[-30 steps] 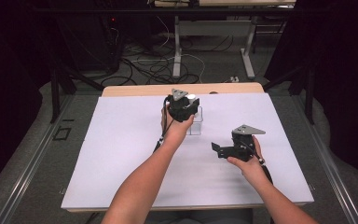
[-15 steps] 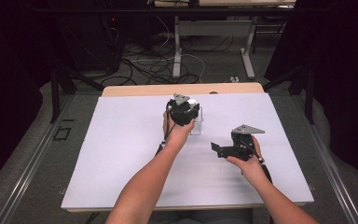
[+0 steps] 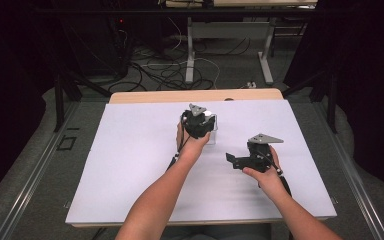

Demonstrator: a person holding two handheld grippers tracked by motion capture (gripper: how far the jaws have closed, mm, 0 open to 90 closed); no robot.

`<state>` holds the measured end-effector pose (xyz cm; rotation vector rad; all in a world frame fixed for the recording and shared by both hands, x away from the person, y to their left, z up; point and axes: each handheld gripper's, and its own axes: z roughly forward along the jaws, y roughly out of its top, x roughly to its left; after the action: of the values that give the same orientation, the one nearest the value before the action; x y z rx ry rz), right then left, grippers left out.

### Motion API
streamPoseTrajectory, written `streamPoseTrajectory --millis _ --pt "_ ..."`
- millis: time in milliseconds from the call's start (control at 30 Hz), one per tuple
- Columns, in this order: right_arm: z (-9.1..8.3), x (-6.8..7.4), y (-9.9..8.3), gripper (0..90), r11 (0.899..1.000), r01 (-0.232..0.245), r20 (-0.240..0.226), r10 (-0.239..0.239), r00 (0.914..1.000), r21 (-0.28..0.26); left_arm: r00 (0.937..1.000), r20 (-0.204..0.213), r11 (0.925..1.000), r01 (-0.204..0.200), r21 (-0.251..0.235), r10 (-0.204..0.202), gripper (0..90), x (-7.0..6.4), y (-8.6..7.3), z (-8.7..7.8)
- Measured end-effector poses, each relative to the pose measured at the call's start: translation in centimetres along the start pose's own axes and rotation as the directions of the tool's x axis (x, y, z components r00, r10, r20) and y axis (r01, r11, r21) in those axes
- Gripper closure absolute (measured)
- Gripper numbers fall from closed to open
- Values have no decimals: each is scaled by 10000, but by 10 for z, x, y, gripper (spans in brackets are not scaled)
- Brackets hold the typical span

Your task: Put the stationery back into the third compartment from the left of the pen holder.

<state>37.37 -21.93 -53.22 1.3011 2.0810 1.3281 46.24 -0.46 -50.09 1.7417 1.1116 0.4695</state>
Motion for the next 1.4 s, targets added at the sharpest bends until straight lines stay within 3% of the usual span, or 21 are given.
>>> streamPoseTrajectory --millis 267,500,667,900,1067,1400 --pt "0 -1 0 0 10000 -42 -17 42 10000 -12 9993 -133 9990 -333 294 337 657 -3 0 -2" --pt "0 -1 0 0 10000 -29 10 29 10000 -1 9966 -236 9964 -799 -272 793 468 -5 8 -12" --pt "0 -2 0 0 10000 -57 58 57 10000 -37 9924 -165 9922 -1226 -234 1222 366 -2 16 -21" --pt "-2 -3 -1 0 9999 -119 105 120 9999 -23 9854 273 9855 -1673 -298 1681 309 -1 26 -42" --pt "-2 -4 0 0 9997 -235 172 236 9996 -91 9891 492 9901 -1373 -303 1387 286 2 30 -57" --pt "-3 -4 0 0 9995 -257 101 259 9996 -161 9945 574 9960 -859 -244 872 93 22 35 -90"
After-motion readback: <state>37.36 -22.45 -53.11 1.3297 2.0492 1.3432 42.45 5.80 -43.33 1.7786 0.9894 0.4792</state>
